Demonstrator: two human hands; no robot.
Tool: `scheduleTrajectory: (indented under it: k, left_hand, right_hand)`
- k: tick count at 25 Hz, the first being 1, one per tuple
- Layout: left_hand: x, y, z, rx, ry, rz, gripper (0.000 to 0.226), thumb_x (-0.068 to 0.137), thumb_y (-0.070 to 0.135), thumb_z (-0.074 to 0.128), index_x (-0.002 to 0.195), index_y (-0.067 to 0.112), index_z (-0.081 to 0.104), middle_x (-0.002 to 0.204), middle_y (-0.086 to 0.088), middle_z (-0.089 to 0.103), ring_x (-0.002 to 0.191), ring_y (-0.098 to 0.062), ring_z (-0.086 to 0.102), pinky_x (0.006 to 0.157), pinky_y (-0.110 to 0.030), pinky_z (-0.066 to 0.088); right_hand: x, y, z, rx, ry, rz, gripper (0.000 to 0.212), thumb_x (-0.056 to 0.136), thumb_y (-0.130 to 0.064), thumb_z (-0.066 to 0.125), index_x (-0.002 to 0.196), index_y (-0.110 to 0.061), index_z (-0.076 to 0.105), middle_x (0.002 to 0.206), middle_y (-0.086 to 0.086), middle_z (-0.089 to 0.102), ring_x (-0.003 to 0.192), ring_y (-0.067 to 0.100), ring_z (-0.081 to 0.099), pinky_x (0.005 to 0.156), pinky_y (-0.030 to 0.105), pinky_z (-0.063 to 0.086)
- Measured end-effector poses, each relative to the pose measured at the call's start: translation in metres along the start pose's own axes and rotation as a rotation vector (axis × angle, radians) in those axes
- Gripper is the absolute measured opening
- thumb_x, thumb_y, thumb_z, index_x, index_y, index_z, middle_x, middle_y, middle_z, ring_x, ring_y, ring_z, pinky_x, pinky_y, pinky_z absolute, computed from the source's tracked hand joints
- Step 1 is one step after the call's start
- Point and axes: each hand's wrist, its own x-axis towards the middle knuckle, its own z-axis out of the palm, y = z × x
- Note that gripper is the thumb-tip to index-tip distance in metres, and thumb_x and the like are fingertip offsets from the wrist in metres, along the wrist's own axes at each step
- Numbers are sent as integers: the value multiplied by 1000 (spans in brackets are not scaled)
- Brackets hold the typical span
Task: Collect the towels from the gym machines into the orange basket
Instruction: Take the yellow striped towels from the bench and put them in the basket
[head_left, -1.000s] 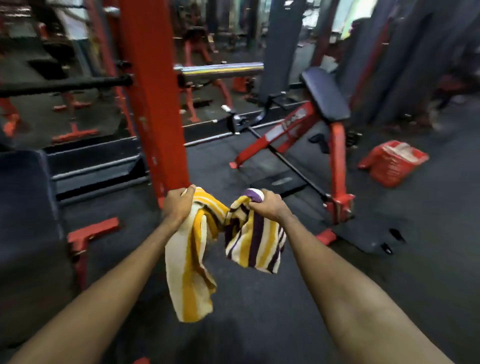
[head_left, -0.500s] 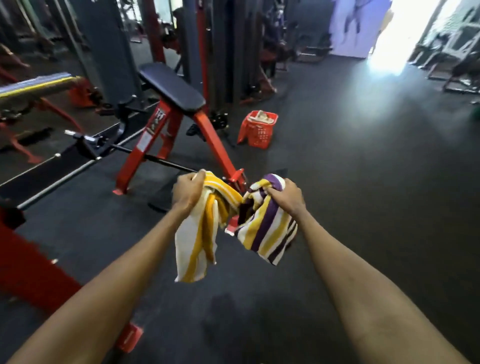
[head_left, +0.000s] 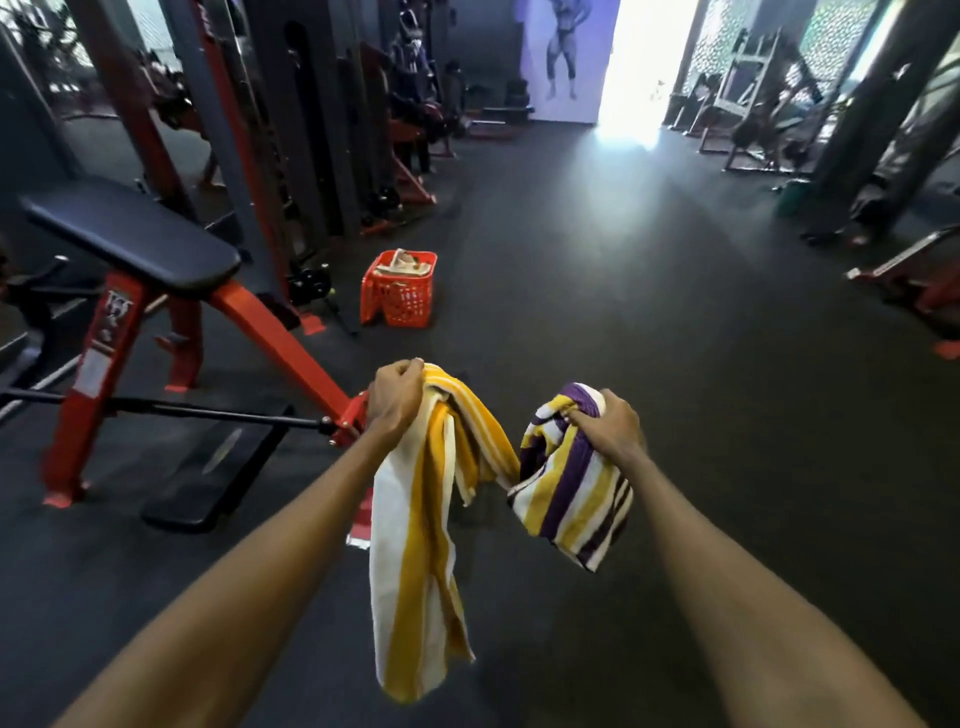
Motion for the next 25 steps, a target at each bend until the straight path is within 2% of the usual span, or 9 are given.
scheduleTrajectory:
  k: [2,3,4,9,11,15,18,21,25]
  left_hand:
    - [29,20,36,-60,14,-1,34,95,35,49,112,22,75,117,-2,73,113,-25,62,96,-33,45]
    - [44,31,52,-86,28,-7,35,95,33,50,117,24,75,121,0,72,116,-22,61,96,-30,43]
    - [59,41,67,-101,32,-1,34,95,30,50,117,25,76,118,1,72,113,-20,61,91,-28,42]
    - [147,86,130,-170,34,-7,26,91,25,52,86,22,77,79,6,67,76,-10,58,61,-23,39]
    - [197,98,159,-173,31,-5,25,91,25,52,83,21,75,77,4,67,73,-8,57,61,-23,40]
    - [297,117,213,-197,13,-30,26,90,27,52,73,18,70,82,-2,70,81,-17,63,75,-32,48]
    - [363,140,244,-205,-4,-18,28,94,23,50,79,12,70,77,-1,65,73,-13,58,69,-31,46]
    - [429,163,277,-177,9,-1,32,95,22,48,92,2,73,81,-5,66,74,-14,58,72,-31,48]
    - [506,180,321,-150,23,4,29,96,21,48,87,7,72,79,-3,66,73,-13,59,68,-27,47]
  right_hand:
    - [45,11,-18,-31,26,10,43,73,-55,67,98,-20,63,103,6,66,96,28,63,83,40,52]
    - [68,14,-26,-35,41,18,43,74,-53,67,98,-18,62,104,7,65,97,28,62,83,40,51]
    - [90,16,-32,-32,51,22,42,75,-51,68,99,-16,61,105,7,64,96,28,61,81,39,49]
    - [197,29,-34,-47,66,37,37,81,-41,70,100,-12,59,106,9,62,95,28,59,76,34,41]
    - [247,33,-28,-46,67,34,37,82,-41,71,101,-11,59,108,9,61,93,26,57,76,34,42]
    - [351,29,-21,-75,57,47,41,82,-43,70,106,-10,60,114,11,58,94,25,55,77,34,43]
    - [428,18,-25,-103,45,28,49,84,-44,70,115,-7,61,121,14,57,106,31,58,83,35,45]
    - [505,9,-30,-104,59,16,49,85,-43,70,116,-6,61,121,16,56,111,35,57,85,36,43]
    - [603,24,-24,-98,29,26,47,83,-44,70,111,-7,62,120,17,58,111,36,57,87,39,44]
